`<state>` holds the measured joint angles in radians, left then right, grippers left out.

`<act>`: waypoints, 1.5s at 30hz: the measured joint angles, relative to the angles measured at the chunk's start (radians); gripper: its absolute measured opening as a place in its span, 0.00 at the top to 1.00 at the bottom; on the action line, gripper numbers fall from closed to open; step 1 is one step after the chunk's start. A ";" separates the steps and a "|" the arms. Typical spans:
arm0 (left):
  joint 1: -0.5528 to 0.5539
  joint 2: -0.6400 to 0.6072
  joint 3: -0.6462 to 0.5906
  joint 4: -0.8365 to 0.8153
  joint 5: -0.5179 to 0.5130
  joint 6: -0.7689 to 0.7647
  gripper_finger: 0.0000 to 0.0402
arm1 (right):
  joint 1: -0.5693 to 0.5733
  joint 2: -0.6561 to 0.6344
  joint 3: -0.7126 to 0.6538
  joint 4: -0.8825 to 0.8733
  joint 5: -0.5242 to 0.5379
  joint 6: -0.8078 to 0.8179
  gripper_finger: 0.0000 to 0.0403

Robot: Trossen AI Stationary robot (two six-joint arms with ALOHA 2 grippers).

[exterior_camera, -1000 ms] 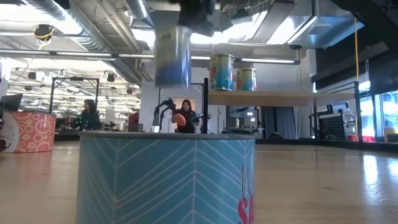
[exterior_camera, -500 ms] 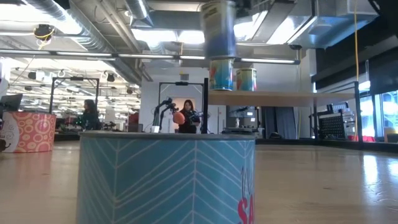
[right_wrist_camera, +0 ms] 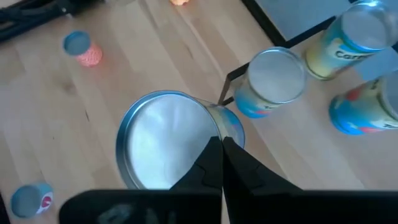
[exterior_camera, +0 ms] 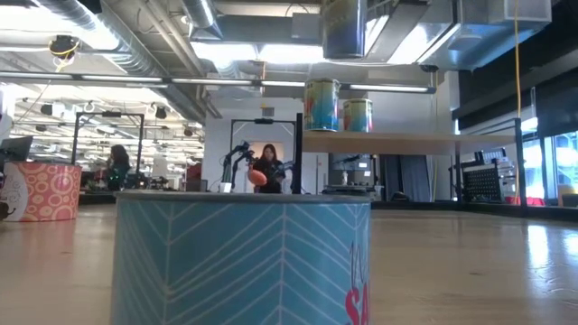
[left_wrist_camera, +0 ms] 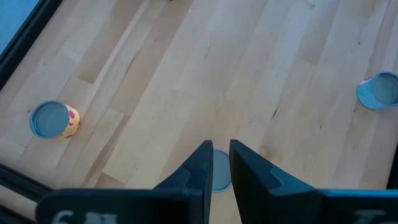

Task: Pick and place cans onto a shelf
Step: Put the canned peas on the shelf

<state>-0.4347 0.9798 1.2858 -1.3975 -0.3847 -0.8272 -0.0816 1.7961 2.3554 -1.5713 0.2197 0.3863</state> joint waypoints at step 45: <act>0.000 0.000 0.000 -0.008 -0.069 0.026 0.88 | -0.453 -0.028 -0.339 0.105 -0.168 -0.235 1.00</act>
<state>-0.4343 0.9797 1.2858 -1.4057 -0.4535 -0.8017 -0.5350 1.7679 2.0163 -1.4658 0.0513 0.1509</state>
